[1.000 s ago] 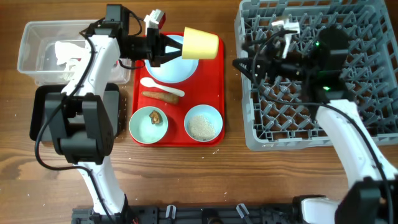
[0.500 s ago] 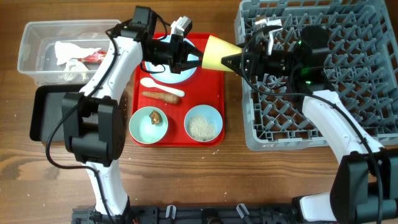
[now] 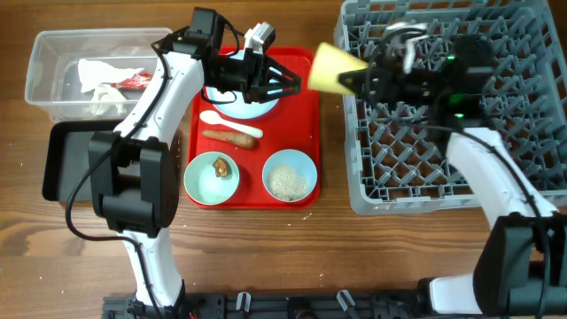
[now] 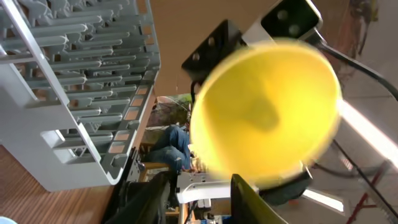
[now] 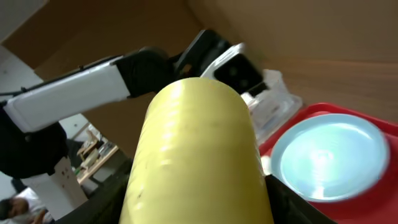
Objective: Sort waste into correct bins and load items into the dishwasher rack
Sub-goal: 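Place the yellow cup into the dishwasher rack with the right gripper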
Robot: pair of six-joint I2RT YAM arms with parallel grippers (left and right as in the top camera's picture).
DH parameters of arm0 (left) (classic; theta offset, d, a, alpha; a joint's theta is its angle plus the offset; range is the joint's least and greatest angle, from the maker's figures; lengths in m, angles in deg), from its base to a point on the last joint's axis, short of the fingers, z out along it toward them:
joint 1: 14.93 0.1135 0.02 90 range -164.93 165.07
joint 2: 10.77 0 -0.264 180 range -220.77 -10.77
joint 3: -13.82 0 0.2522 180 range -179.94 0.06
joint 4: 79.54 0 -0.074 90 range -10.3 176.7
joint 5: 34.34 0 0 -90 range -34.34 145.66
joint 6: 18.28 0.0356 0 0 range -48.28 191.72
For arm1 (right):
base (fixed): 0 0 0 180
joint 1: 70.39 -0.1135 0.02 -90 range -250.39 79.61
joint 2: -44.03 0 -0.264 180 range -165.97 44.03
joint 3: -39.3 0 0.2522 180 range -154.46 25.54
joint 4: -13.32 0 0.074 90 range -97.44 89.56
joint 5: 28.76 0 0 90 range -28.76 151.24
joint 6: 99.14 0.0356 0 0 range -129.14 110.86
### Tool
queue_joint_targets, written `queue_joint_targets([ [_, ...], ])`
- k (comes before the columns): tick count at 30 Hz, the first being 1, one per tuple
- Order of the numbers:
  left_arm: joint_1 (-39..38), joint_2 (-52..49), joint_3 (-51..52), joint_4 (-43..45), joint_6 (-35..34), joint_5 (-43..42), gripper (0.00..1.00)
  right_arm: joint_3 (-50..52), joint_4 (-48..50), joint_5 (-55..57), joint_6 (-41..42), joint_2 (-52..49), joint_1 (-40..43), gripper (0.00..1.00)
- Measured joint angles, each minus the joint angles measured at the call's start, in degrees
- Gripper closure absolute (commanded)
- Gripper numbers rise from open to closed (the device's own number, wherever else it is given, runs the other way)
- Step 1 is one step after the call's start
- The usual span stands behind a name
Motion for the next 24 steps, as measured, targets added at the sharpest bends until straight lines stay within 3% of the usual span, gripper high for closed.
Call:
queue_joint_targets([
  [5,0.0,0.02,0.0,3.06,-0.02,6.49,0.55,0.0,-0.13,-3.52,2.84,0.0,7.76,0.66],
  [10,-0.33,0.02,0.0,3.26,-0.17,24.59,0.53,-0.02,-2.8,-3.63,4.15,0.0,8.72,0.67],
  [20,-0.37,0.02,0.0,3.3,-0.17,47.06,0.5,-0.39,-31.69,19.37,-6.84,2.73,8.61,0.67],
  [24,-0.37,0.02,0.0,3.37,-0.17,54.95,0.49,-5.73,-55.41,35.04,-13.2,12.98,8.33,0.66],
])
